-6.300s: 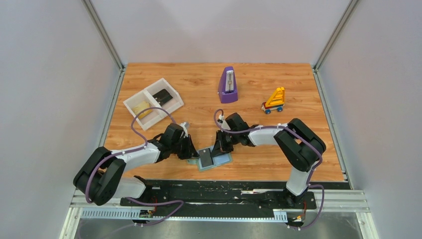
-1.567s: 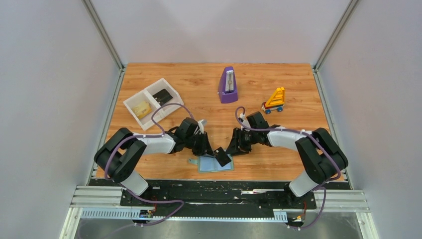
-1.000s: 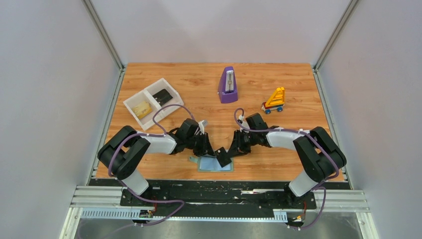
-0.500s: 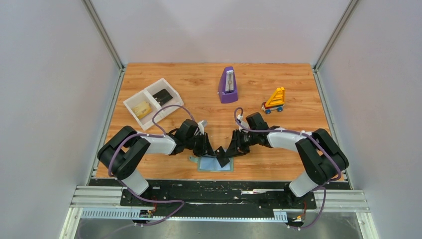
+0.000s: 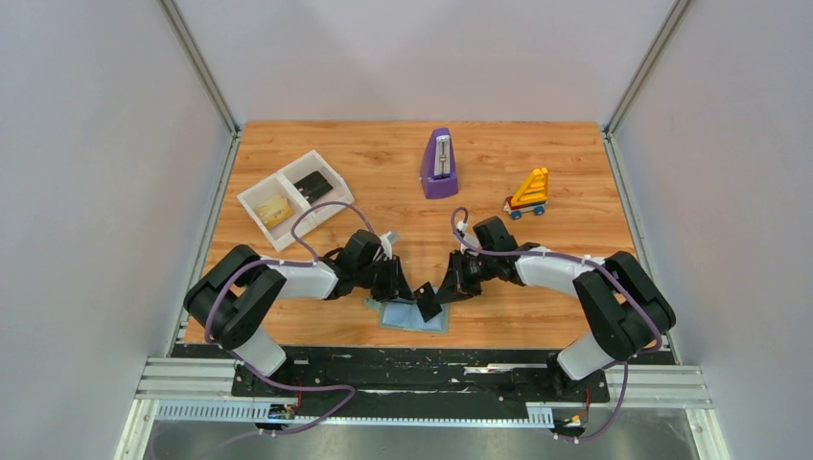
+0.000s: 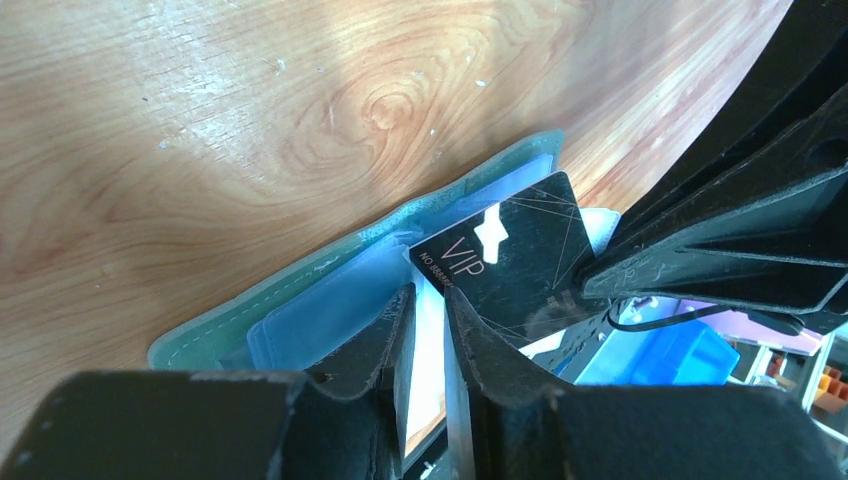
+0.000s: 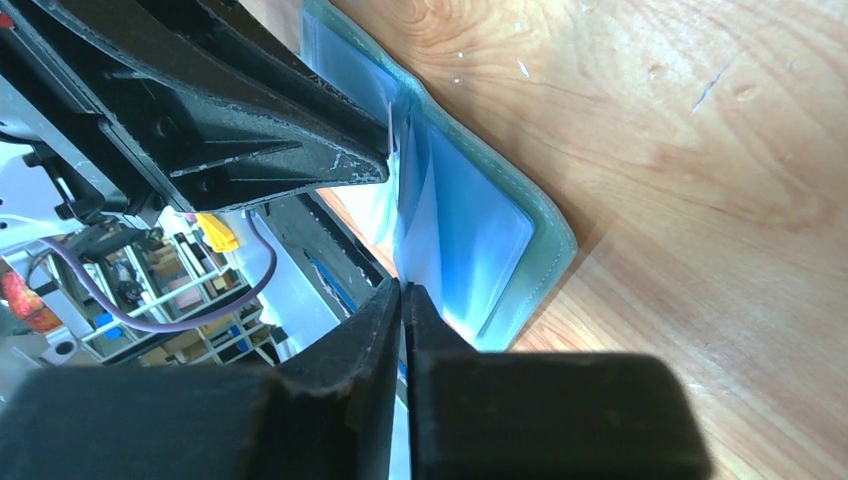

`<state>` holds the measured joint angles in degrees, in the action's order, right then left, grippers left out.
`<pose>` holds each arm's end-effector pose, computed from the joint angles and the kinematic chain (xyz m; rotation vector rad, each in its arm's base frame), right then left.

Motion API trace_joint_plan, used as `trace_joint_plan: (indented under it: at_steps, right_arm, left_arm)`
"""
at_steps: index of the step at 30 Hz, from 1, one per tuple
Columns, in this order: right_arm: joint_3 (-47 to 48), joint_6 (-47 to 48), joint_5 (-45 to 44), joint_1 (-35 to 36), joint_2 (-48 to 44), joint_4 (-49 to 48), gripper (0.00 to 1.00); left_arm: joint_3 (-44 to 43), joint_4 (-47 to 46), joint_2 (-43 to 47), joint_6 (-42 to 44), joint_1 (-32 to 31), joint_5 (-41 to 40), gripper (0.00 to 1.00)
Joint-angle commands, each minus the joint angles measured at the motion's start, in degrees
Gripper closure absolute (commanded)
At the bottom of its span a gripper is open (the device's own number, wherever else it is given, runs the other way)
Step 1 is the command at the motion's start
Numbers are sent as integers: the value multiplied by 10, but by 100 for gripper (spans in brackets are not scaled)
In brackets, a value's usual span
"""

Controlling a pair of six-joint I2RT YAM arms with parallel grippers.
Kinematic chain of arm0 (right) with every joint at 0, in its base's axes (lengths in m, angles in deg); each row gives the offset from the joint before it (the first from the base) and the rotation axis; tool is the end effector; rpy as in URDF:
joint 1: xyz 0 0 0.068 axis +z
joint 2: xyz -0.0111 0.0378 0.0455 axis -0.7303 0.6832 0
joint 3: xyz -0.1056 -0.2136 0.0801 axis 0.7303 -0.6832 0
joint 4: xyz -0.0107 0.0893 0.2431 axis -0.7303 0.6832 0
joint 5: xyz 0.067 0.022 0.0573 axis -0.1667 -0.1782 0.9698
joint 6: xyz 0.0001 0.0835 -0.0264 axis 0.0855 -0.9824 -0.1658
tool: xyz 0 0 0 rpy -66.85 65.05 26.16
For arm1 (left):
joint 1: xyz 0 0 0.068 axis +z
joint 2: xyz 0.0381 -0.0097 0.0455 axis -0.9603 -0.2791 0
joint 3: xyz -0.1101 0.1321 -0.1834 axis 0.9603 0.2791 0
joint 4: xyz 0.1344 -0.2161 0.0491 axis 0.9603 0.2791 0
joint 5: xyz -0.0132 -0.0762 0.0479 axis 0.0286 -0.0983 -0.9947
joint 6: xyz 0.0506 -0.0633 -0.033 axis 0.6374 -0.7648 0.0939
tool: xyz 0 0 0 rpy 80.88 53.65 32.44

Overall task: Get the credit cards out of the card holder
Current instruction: Remove the credit card from the card holder.

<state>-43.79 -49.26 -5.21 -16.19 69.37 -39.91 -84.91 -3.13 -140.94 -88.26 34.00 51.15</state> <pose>0.2166 0.1892 0.0934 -0.1536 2.8110 1.3223 0.2087 -0.2209 0.0750 0.0224 2.6906 -1.2109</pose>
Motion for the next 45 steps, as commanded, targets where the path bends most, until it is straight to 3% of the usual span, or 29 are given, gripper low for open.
trace_joint_plan:
  at_steps: [1, 4, 11, 25, 45]
  right_arm:
    - [-2, 8, 0, 2, -18, 8, 86]
    - [-3, 5, 11, 2, -19, 8, 78]
    - [-6, 0, 17, 2, -23, 6, 81]
    - [21, -22, -49, 5, -78, 29, 73]
    - [42, 31, -38, 9, 54, -23, 69]
  left_arm:
    - [14, 35, 8, 14, -3, -33, 74]
    - [16, 23, 0, 12, -3, -29, 78]
    - [21, 7, -7, 3, -3, -21, 82]
    - [21, 3, -10, 2, -3, -18, 82]
    - [25, 0, -15, 2, -3, -16, 82]
